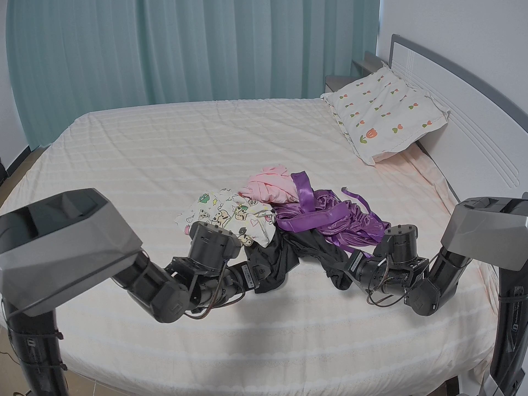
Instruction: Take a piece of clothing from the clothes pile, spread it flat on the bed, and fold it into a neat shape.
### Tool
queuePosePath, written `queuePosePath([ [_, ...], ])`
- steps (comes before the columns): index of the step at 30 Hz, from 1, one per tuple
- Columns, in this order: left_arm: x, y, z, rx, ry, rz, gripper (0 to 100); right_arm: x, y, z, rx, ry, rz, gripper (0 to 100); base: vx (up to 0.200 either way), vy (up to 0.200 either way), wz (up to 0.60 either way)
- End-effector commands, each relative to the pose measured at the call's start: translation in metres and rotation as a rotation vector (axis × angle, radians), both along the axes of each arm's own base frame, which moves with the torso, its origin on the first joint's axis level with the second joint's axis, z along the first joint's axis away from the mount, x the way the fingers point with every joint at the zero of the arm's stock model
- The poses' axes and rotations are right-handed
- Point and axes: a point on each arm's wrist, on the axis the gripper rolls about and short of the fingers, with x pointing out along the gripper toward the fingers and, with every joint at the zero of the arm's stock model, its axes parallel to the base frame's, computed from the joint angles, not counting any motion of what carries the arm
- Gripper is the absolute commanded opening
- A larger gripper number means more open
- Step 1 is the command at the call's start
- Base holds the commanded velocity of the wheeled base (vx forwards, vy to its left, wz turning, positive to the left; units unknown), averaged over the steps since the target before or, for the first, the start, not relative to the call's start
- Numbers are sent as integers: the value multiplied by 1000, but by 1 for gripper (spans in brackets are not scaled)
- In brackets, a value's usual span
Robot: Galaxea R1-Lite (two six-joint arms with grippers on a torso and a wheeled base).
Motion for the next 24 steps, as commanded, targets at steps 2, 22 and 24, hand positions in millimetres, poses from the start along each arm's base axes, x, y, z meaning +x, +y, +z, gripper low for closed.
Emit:
queuePosePath([
  [2, 24, -20, -40, 36, 24, 22, 100, -1, 2, 0, -4, -6, 5, 0, 0, 0, 0],
  [22, 75, -57, -83, 62, -87, 112, 100, -3, 5, -1, -21, -16, 18, 0, 0, 0, 0],
  [24, 77, -59, -82, 58, -97, 114, 100, -2, 5, -1, -21, -16, 18, 0, 0, 0, 0],
])
